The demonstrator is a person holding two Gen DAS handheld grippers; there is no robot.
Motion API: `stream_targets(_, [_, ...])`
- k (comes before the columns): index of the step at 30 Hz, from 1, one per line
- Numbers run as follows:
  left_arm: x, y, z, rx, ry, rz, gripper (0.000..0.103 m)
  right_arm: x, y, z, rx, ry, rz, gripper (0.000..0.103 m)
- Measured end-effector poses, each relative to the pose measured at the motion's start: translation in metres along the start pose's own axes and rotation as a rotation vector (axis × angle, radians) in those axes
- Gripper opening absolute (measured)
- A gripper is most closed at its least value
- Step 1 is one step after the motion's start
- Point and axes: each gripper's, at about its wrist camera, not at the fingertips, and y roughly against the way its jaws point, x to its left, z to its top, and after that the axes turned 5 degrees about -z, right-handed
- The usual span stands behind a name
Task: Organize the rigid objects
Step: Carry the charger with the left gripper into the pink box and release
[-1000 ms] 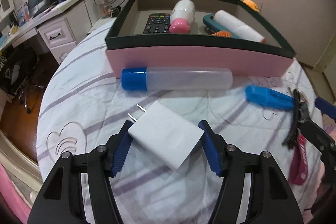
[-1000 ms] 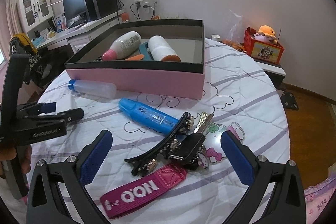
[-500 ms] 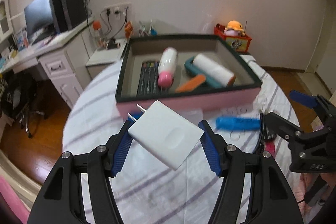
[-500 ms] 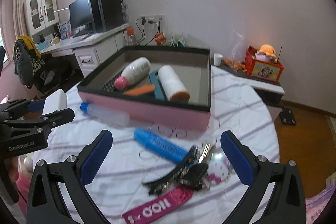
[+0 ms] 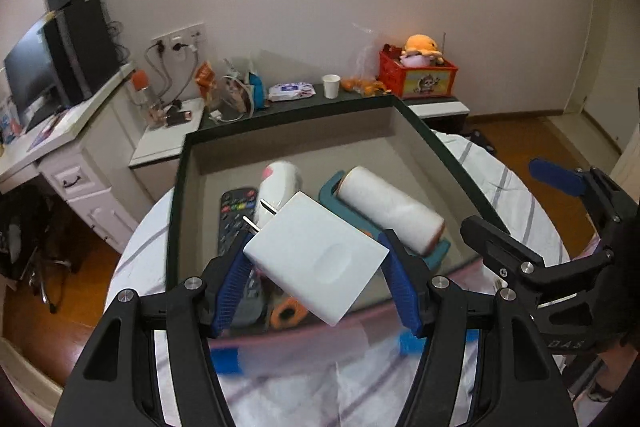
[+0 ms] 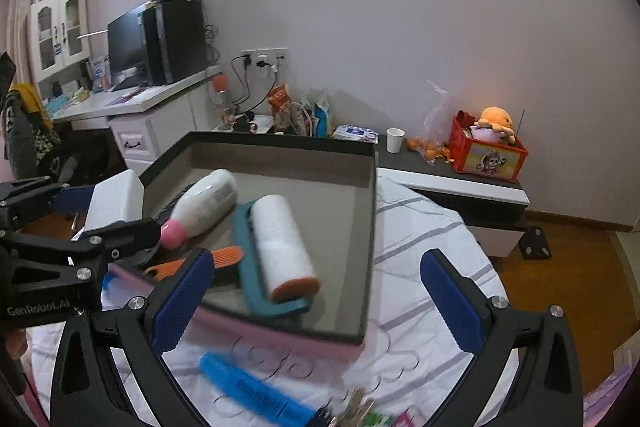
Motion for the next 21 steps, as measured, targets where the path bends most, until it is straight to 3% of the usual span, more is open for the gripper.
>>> stream_targets(11, [0.001, -0.057, 0.001, 0.098, -0.001, -0.005, 0.066, -0.011, -0.027, -0.007, 0.052, -0.020, 0.009, 0.103])
stream_targets(12, [0.000, -0.057, 0.001, 0.096, -0.003, -0.004, 0.067, -0.012, -0.026, -0.007, 0.052, -0.023, 0.012, 0.103])
stream_targets(15, [0.000, -0.048, 0.002, 0.077, 0.001, 0.025, 0.083, -0.013, -0.024, -0.006, 0.051, -0.028, 0.015, 0.103])
stream_targets(21, [-0.001, -0.004, 0.003, -0.013, 0.002, 0.073, 0.086, -0.013, 0.007, 0.002, -0.003, -0.030, 0.023, 0.103])
